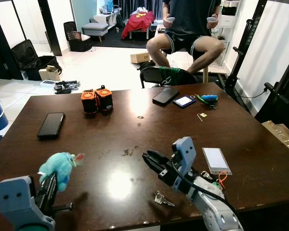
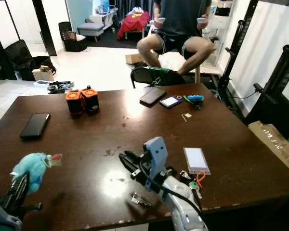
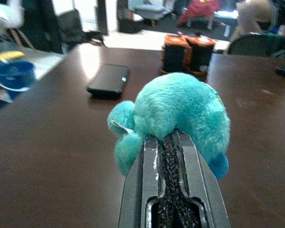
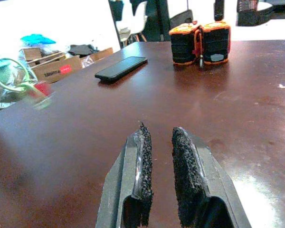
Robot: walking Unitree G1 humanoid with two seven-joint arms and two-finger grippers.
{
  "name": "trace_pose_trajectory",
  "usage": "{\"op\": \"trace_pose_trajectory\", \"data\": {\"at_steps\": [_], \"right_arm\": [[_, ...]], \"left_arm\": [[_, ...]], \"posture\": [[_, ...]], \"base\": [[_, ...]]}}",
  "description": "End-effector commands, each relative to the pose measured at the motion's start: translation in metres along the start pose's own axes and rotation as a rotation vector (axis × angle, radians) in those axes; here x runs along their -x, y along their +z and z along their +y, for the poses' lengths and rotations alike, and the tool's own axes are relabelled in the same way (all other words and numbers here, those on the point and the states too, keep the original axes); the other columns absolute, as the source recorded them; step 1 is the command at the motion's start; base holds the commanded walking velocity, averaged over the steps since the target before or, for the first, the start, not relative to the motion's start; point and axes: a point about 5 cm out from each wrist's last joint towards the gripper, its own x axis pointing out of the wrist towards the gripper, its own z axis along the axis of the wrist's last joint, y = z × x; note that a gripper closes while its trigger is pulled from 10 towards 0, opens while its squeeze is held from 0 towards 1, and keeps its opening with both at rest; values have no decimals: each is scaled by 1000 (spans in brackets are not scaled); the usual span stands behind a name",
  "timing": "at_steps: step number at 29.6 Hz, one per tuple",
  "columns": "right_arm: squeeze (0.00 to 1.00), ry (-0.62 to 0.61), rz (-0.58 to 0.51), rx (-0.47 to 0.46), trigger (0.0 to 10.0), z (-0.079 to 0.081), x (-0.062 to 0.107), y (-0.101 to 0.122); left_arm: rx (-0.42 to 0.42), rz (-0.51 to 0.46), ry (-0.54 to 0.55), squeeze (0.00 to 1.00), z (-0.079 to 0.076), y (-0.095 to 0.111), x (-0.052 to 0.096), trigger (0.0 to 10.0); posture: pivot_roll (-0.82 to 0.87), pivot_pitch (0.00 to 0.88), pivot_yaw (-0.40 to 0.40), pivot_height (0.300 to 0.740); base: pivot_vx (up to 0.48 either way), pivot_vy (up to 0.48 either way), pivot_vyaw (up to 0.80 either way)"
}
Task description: Hang keys on a hook
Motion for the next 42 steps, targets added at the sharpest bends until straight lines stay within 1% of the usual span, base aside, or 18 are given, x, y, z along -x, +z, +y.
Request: {"op": "trace_pose_trajectory", "data": {"at_steps": [1,2,4,5,12,14,18,20,25,27,29,33,34,36,42], "right_arm": [[0,-55,-27,11,10000,-1,3,-1],[0,-109,-55,37,10000,-1,3,0],[0,-109,-55,37,10000,-1,3,0],[0,-192,-90,80,10000,-3,5,1],[0,-225,-95,101,10000,-5,7,2],[0,-263,-89,103,10000,-7,9,0],[0,-283,-86,105,10000,-8,8,-2],[0,-320,-119,135,10000,-11,6,3],[0,-338,-131,146,10000,-12,7,5],[0,-341,-132,146,10000,-12,6,5],[0,-341,-133,145,10000,-12,5,5],[0,-334,-150,146,10000,-9,1,8],[0,-332,-153,145,10000,-9,1,9],[0,-331,-155,145,10000,-8,0,9],[0,-324,-156,144,10000,-6,0,7]], "left_arm": [[-42,-30,23,0,2,2,0,10000],[-64,-47,9,0,-3,1,-4,10000],[-64,-47,9,0,-3,1,-4,10000],[-112,-43,0,0,-7,-6,-7,10000],[-128,-23,12,0,-5,-10,-5,10000],[-113,-33,-8,0,-12,-8,-4,10000],[-114,-64,-35,0,-18,-5,-6,10000],[-155,-88,-45,0,-19,-6,-9,10000],[-159,-94,-29,0,-20,-10,-14,10000],[-146,-97,-38,0,-27,-13,-25,10000],[-143,-96,-39,0,-28,-14,-28,10000],[-157,-110,-40,0,-34,-13,-45,10000],[-163,-115,-42,0,-35,-12,-47,10000],[-167,-118,-43,0,-35,-12,-48,10000],[-180,-123,-50,0,-29,-13,-41,10000]], "posture": [[-125,0,78,740],[-136,0,78,740],[-136,0,78,740],[-141,0,86,740],[-142,0,92,740],[-114,0,70,740],[-112,0,69,740],[-121,0,65,740],[-130,0,66,740],[-139,0,66,740],[-139,0,66,740],[-153,0,87,740],[-153,0,87,740],[-153,0,87,740],[-149,0,77,740]], "base": [[0,0,0],[0,0,0],[0,0,0],[0,0,0],[0,0,0],[0,0,0],[0,0,0],[0,0,0],[0,0,0],[0,0,0],[0,0,0],[0,0,0],[0,0,0],[0,0,0],[0,0,0]]}}
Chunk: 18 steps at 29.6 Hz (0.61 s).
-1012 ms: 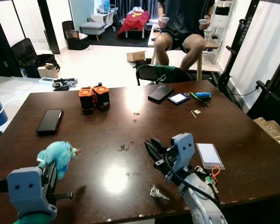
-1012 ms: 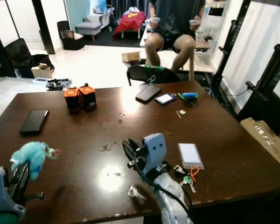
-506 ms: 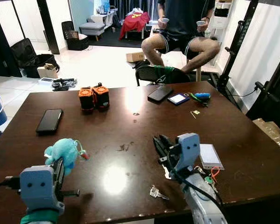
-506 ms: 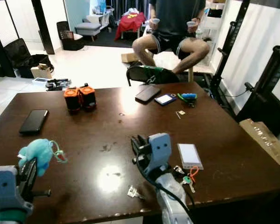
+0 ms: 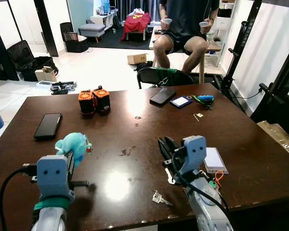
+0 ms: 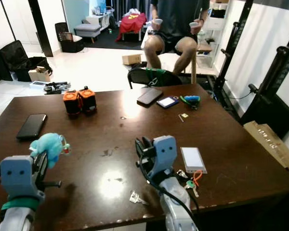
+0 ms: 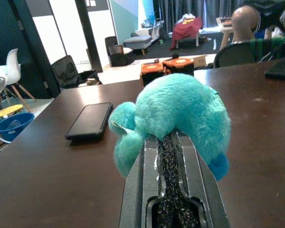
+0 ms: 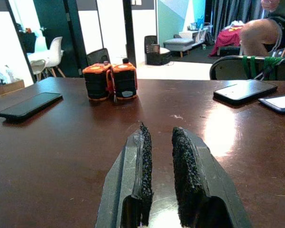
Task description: Hang keys on a hook
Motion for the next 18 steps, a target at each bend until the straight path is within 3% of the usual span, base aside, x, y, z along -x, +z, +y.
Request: {"op": "trace_pose_trajectory", "data": {"at_steps": [1,2,3,5,7,12,18], "right_arm": [[0,21,8,4,10000,6,0,-3],[0,21,8,4,10000,6,0,-3],[0,40,6,7,10000,8,-1,-3],[0,44,5,7,10000,8,-1,-3],[0,45,5,5,10000,9,-2,-3],[0,51,2,4,10000,10,-4,-2],[0,56,3,3,10000,10,-5,-3]], "left_arm": [[-13,-14,0,0,7,-1,7,10000],[-13,-14,0,0,7,-1,7,10000],[-34,-22,4,0,18,-2,16,10000],[-43,-25,7,0,21,-2,18,10000],[-57,-22,36,0,35,-3,24,10000],[-56,-31,81,0,53,1,25,10000],[-39,-34,76,0,49,5,22,10000]], "posture": [[-148,0,75,740],[-148,0,75,740],[-149,0,71,740],[-149,0,71,740],[-146,0,64,740],[-143,0,65,740],[-140,0,70,740]], "base": [[0,0,0],[0,0,0],[0,0,0],[0,0,0],[0,0,0],[0,0,0],[0,0,0]]}}
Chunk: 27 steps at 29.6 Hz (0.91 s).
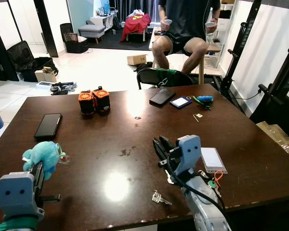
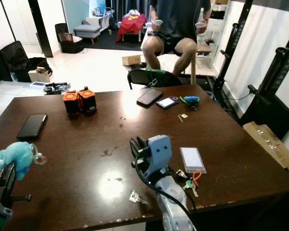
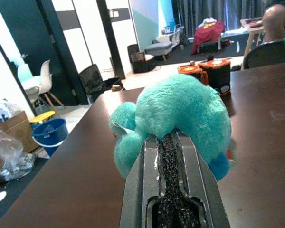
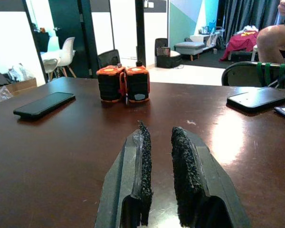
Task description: Hang keys on a hook
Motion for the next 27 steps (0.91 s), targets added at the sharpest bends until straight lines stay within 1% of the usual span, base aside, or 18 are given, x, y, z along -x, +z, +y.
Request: {"op": "trace_pose_trajectory", "data": {"at_steps": [1,3,4,5,6,7,9,11,12,14,15,17,19,21,22,24,25,27], "right_arm": [[0,4,8,-2,10000,3,-1,-3],[0,4,6,-3,10000,4,-1,-2],[0,2,5,-7,10000,4,-2,-2],[0,2,5,-7,10000,4,-2,-2],[0,1,5,-8,10000,4,-2,-2],[0,0,6,-8,10000,4,-1,-3],[0,-16,22,-17,10000,1,3,-6],[0,-31,29,-22,10000,-1,5,-7],[0,-50,33,-25,10000,-3,7,-8],[0,-107,37,12,10000,-11,10,-8],[0,-151,41,33,10000,-18,13,-8],[0,-288,56,81,10000,-42,20,-9],[0,-405,68,92,10000,-64,27,-9],[0,-405,68,92,10000,-64,27,-9],[0,-443,72,73,10000,-73,28,-8],[0,-440,70,60,10000,-73,27,-7],[0,-422,65,42,10000,-69,25,-7],[0,-412,63,34,10000,-67,25,-7]], "left_arm": [[23,20,0,0,-1,-1,1,10000],[39,29,-7,0,-3,-2,1,10000],[84,35,-21,0,-7,-2,2,10000],[84,35,-21,0,-7,-2,2,10000],[105,36,-30,0,-9,-2,2,10000],[134,30,-44,0,-12,0,2,10000],[198,13,-105,0,-22,5,4,10000],[211,10,-120,0,-25,6,5,10000],[199,9,-120,0,-26,6,5,10000],[176,3,-97,0,-26,6,4,10000],[163,1,-75,0,-25,6,3,10000],[130,7,-32,0,-24,5,1,10000],[109,11,-28,0,-26,4,-1,10000],[109,11,-28,0,-26,4,-1,10000],[111,19,-41,0,-28,2,-1,10000],[116,22,-47,0,-28,2,-2,10000],[126,27,-61,0,-30,2,-2,10000],[129,29,-67,0,-31,2,-3,10000]], "posture": [[-141,0,72,740],[-141,0,72,740],[-141,0,80,740],[-141,0,80,740],[-141,0,80,740],[-141,0,80,740],[-142,0,75,740],[-142,0,75,740],[-142,0,77,740],[-142,0,77,740],[-138,0,80,740],[-138,0,83,740],[-138,0,87,740],[-138,0,87,740],[-150,0,100,740],[-150,0,100,740],[-150,0,100,740],[-152,0,103,740]], "base": [[0,0,0],[0,0,0],[0,0,0],[0,0,0],[0,0,0],[0,0,0],[0,0,0],[0,0,0],[0,0,0],[0,0,0],[0,0,0],[0,0,0],[0,0,0],[0,0,0],[0,0,0],[0,0,0],[0,0,0],[0,0,0]]}}
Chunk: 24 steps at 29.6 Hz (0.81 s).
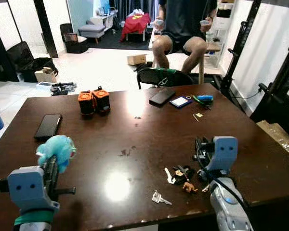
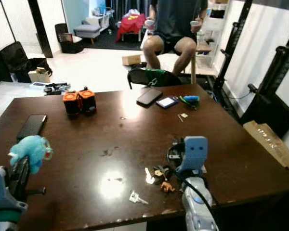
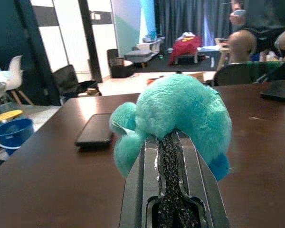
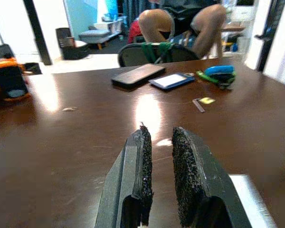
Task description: Hang keys on a hook
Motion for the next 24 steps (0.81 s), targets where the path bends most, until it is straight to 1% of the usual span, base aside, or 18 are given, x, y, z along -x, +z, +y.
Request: {"op": "trace_pose_trajectory", "data": {"at_steps": [1,3,4,5,6,7,9,10,11,24], "right_arm": [[0,15,17,-17,10000,4,0,-3],[0,21,17,-22,10000,5,1,-3],[0,42,22,-26,10000,10,1,-4],[0,42,22,-26,10000,10,1,-4],[0,94,29,-37,10000,20,2,-5],[0,147,27,-44,10000,29,3,-5],[0,147,27,-44,10000,29,3,-5],[0,183,24,-48,10000,35,4,-4],[0,217,25,-61,10000,41,5,-3],[0,219,31,-65,10000,41,2,-4]], "left_arm": [[-5,36,-1,0,2,-6,1,10000],[-3,38,-4,0,1,-6,1,10000],[-12,40,-2,0,1,-6,1,10000],[-12,40,-2,0,1,-6,1,10000],[-32,47,7,0,2,-7,2,10000],[-35,52,15,0,4,-7,3,10000],[-35,52,15,0,4,-7,3,10000],[-34,53,20,0,5,-8,4,10000],[-16,55,19,0,5,-7,4,10000],[20,52,-2,0,6,-4,8,10000]], "posture": [[-152,0,103,740],[-150,0,102,740],[-150,0,102,740],[-150,0,102,740],[-153,0,101,740],[-156,0,102,740],[-156,0,102,740],[-156,0,102,740],[-148,0,94,740],[-145,0,90,740]], "base": [[0,0,0],[0,0,0],[0,0,0],[0,0,0],[0,0,0],[0,0,0],[0,0,0],[0,0,0],[0,0,0],[0,0,0]]}}
